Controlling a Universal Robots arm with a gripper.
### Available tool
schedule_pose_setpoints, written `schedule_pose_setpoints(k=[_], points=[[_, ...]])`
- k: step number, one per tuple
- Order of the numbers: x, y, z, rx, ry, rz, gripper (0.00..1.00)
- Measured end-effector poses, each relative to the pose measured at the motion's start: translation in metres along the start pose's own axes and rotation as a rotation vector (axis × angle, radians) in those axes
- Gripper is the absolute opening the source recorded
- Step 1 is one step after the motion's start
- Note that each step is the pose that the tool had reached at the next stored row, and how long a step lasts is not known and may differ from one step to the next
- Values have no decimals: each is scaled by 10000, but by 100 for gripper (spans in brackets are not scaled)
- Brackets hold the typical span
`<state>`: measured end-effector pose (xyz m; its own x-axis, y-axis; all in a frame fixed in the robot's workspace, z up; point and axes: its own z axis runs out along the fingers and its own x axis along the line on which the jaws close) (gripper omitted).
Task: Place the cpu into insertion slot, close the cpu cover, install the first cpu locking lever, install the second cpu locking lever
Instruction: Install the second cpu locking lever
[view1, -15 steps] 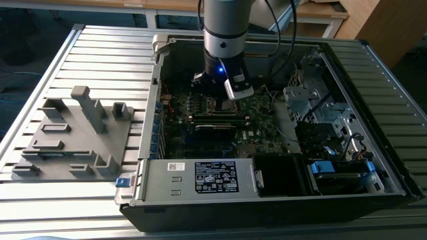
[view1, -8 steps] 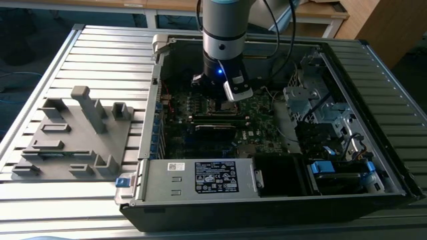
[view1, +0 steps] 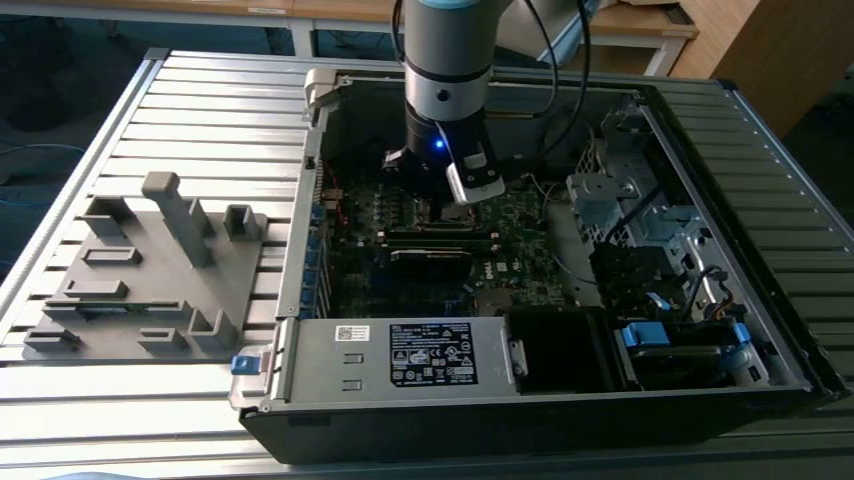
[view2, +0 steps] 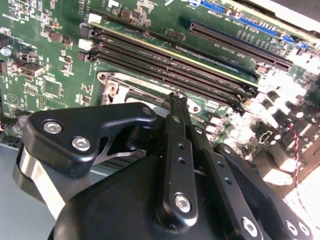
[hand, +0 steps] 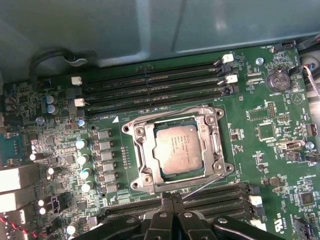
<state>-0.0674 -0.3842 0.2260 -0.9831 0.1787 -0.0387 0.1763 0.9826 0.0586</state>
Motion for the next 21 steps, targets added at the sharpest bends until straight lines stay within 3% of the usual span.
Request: schedule_pose_setpoints(k=[21], points=[[2, -1, 20, 1, 0, 0, 10]])
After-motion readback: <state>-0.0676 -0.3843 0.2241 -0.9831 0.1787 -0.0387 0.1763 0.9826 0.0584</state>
